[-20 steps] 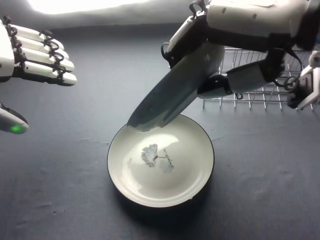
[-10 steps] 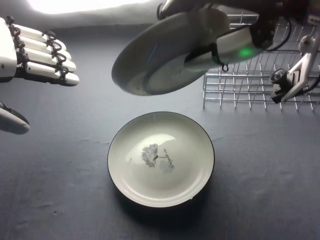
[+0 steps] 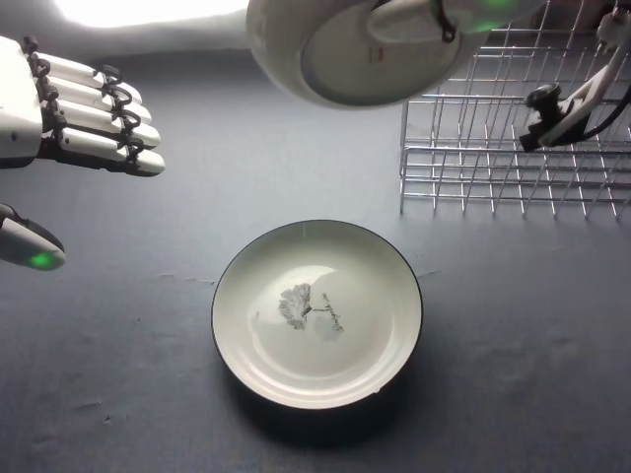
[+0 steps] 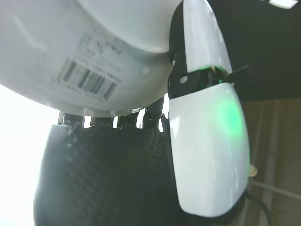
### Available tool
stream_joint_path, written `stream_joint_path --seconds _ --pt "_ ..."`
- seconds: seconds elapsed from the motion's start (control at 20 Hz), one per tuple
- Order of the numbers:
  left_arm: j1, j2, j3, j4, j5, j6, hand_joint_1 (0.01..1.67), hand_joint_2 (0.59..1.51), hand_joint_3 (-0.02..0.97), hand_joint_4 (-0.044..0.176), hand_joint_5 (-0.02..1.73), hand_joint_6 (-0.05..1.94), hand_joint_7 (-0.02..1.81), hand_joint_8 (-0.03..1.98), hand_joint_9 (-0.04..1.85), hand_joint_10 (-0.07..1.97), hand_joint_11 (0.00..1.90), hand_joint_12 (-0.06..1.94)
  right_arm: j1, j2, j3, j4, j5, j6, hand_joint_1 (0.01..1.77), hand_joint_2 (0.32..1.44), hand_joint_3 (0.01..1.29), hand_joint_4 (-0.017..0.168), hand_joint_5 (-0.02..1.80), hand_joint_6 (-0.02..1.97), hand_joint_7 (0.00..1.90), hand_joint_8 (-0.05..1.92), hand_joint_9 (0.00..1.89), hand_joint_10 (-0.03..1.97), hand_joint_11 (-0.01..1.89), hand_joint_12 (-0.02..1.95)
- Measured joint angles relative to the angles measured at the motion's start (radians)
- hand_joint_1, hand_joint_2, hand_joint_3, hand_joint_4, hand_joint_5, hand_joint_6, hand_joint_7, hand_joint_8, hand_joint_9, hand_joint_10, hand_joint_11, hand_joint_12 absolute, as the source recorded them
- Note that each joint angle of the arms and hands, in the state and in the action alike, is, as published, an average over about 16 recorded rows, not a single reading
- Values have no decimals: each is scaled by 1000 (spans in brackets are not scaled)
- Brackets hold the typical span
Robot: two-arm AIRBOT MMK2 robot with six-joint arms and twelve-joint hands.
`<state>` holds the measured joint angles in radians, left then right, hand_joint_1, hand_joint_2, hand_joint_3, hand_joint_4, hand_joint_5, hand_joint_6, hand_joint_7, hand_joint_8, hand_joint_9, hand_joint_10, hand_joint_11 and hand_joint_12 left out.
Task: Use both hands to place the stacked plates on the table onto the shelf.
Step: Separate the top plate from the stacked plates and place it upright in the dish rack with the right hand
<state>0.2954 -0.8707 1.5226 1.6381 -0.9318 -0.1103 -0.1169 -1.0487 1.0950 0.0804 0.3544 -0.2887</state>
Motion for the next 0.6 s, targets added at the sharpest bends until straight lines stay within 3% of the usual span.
stream_joint_path --seconds 0.6 --pt "4 0 -13 1 3 0 15 1187 3 4 199 6 186 0 182 9 158 111 -30 60 56 51 15 -1 1393 995 11 -6 894 1014 1020 896 965 1174 838 1402"
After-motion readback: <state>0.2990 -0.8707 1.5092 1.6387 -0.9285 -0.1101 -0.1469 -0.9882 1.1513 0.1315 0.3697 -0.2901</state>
